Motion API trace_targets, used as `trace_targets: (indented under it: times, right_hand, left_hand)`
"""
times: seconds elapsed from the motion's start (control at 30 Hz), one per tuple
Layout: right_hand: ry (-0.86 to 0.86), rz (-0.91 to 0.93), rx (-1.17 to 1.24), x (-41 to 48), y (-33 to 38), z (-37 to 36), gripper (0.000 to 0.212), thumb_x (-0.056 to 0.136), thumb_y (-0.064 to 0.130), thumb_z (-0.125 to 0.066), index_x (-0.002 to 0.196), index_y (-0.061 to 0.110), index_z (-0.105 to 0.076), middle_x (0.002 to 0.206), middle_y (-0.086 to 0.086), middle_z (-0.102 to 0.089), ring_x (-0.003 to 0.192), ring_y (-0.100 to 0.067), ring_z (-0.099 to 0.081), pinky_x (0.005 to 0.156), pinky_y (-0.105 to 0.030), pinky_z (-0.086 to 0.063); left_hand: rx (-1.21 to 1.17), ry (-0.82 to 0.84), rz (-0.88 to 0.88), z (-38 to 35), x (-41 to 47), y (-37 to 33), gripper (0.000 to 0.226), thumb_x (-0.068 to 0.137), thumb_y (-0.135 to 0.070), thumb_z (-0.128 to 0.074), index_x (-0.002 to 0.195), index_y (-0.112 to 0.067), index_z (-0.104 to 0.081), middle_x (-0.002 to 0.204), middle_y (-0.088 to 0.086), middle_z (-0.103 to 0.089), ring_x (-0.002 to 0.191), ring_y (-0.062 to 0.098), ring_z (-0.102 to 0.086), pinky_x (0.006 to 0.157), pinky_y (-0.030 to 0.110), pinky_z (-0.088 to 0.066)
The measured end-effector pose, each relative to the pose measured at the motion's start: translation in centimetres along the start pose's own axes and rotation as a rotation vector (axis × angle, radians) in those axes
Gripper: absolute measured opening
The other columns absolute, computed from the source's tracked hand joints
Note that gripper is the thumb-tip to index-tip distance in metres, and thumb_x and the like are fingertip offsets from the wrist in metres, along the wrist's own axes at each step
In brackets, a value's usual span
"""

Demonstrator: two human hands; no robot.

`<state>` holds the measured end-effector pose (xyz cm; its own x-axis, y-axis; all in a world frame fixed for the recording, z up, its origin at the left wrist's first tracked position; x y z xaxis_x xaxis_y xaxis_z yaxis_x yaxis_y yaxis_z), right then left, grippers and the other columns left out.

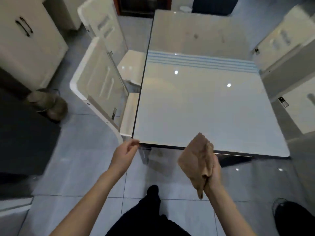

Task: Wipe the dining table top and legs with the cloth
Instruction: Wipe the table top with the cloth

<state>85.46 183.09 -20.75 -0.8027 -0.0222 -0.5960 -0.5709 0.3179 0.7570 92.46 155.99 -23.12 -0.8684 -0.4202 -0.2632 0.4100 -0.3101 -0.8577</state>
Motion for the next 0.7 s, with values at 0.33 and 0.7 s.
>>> trace_targets:
  times: [0.33,0.7]
  right_hand:
    - [-0.048,-0.148,0.102,-8.5,-7.8,6.7,0.039,0.092,0.044,-0.051,0.069,0.017,-0.065,0.059,-0.003,-0.062,0.056,-0.017,-0.061,0.052,-0.025,-0.052]
    - [-0.232,-0.176,0.108,-10.0,-14.0,-1.3,0.049,0.098,0.041,-0.045,0.123,0.002,-0.061,0.110,-0.017,-0.067,0.114,-0.034,-0.058,0.106,-0.048,-0.041]
  left_hand:
    - [-0.011,0.080,0.351,2.2,-17.6,13.0,0.017,0.087,-0.021,-0.055,0.087,-0.035,-0.064,0.093,-0.006,-0.070,0.094,0.012,-0.065,0.083,0.028,-0.048]
    - [-0.030,0.034,0.399,13.5,-15.5,19.1,0.021,0.077,-0.033,-0.051,0.086,-0.025,-0.067,0.088,0.004,-0.071,0.092,0.025,-0.065,0.084,0.036,-0.047]
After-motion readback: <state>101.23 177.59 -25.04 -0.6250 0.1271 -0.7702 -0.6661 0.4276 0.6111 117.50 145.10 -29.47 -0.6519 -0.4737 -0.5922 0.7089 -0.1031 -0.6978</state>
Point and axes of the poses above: each hand's wrist, its own x-axis towards the middle knuckle, its own z-axis out of the back of the hand, y = z × x, the point moved 1 cm from there along x, towards the middle knuckle
